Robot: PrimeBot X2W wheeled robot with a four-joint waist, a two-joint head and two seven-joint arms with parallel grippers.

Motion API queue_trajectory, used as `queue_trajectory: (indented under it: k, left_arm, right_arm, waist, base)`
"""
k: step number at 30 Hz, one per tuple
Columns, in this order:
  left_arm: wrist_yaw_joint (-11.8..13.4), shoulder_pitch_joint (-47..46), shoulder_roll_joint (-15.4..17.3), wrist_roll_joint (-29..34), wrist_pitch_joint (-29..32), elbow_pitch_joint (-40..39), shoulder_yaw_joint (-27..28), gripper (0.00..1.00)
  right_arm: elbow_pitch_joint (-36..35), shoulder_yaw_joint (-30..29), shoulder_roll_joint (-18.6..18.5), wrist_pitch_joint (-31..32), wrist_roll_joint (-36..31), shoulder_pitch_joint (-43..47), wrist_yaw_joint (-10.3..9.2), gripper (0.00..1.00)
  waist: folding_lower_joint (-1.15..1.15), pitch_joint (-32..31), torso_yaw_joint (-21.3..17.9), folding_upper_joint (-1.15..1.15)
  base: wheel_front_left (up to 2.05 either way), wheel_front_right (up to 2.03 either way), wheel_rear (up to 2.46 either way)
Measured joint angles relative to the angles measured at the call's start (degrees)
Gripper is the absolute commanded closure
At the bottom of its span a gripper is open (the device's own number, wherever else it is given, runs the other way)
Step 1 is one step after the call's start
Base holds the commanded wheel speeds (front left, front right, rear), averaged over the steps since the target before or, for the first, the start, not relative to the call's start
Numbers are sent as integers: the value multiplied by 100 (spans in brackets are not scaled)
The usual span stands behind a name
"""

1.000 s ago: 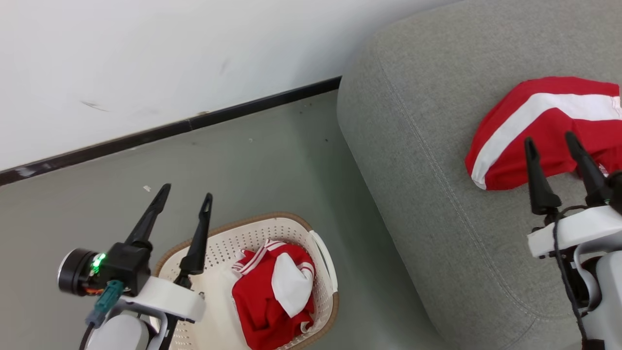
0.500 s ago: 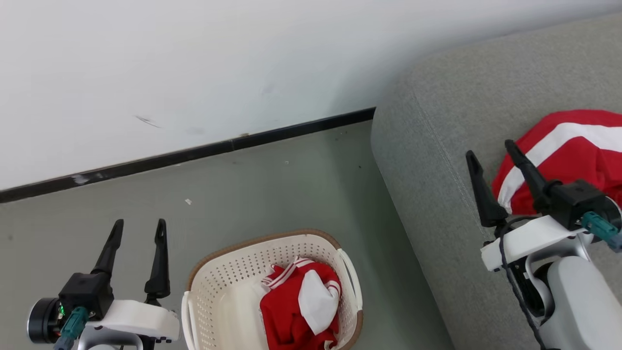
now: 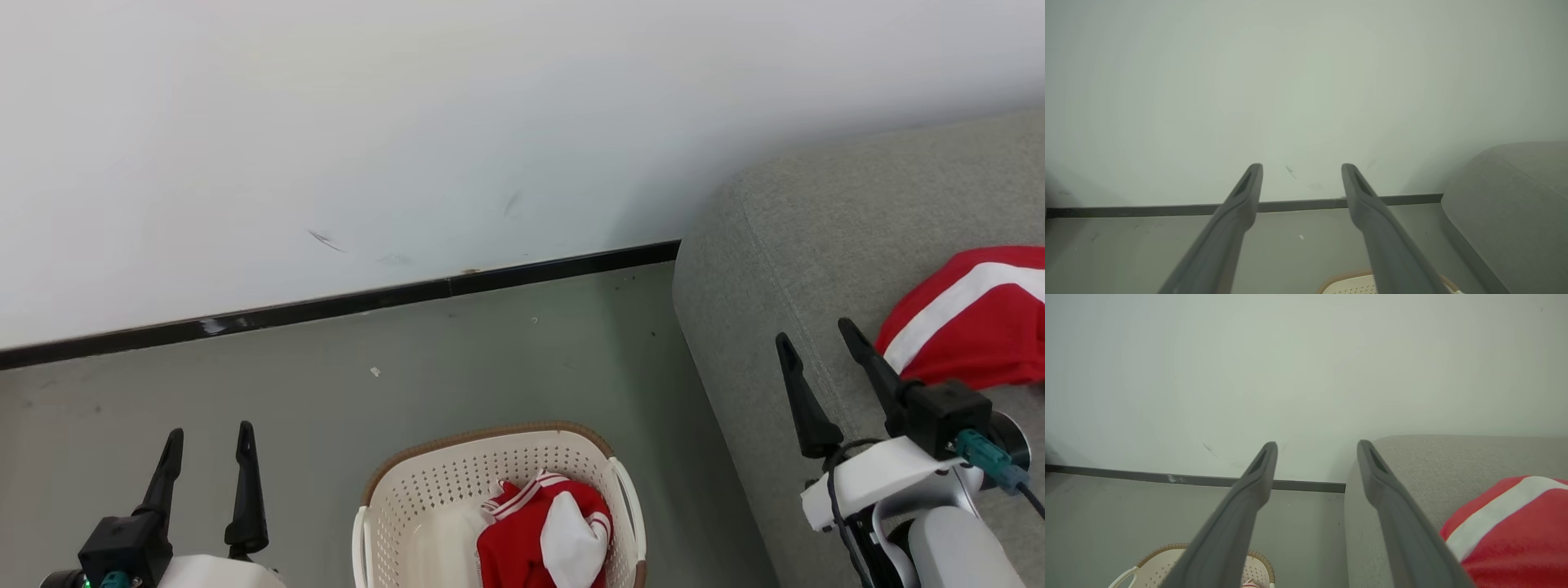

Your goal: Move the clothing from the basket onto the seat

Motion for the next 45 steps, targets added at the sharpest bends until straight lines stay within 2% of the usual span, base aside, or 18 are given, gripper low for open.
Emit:
queue_trajectory:
  k: [8,17,32,45]
  left_arm:
    - [-20,247,-40,116,0,-32,52,0]
    - [-219,428,-140,219,0,47,-10,0]
    - [-390,582,-159,403,0,147,10,0]
    - [-513,682,-201,453,0,108,42,0]
  right_arm:
    - [-132,-42,86,0,-40,582,0,0]
    - [-297,-172,143,0,-92,1033,0,0]
    - [-548,-158,151,0,63,1489,0,0]
    - [-725,-119,151,0,183,1612,0,0]
  waist:
    - [0,-307,233,0]
    - [0,-627,397,0]
    - [0,-976,461,0]
    - [0,-964,492,0]
  base:
    - [0,0,0]
    - [0,0,0]
    - [0,0,0]
    - [0,0,0]
